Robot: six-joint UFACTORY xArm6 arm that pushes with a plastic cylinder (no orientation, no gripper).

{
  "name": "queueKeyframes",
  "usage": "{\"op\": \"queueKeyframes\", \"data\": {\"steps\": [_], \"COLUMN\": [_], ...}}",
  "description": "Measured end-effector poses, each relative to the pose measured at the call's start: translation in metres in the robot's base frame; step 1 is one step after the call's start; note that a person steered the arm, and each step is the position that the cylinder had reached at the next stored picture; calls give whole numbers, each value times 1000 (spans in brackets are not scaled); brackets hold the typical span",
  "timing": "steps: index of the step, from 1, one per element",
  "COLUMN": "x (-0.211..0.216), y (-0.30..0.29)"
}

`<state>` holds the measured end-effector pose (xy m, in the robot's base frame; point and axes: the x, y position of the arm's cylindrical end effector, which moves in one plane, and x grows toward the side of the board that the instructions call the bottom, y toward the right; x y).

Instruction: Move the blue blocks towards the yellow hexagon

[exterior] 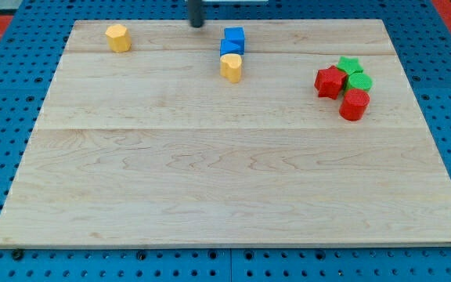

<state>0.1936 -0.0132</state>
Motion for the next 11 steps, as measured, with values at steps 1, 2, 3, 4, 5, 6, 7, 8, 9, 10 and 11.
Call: {"op": "queueKeyframes", "data": {"steps": [1,2,3,4,5,6,7,8,9,10,11], "x": [22,39,33,49,58,53,66,87,89,88,88], "y": [96,58,-33,-38,-37,11,70,71,-4,-97,-104]}}
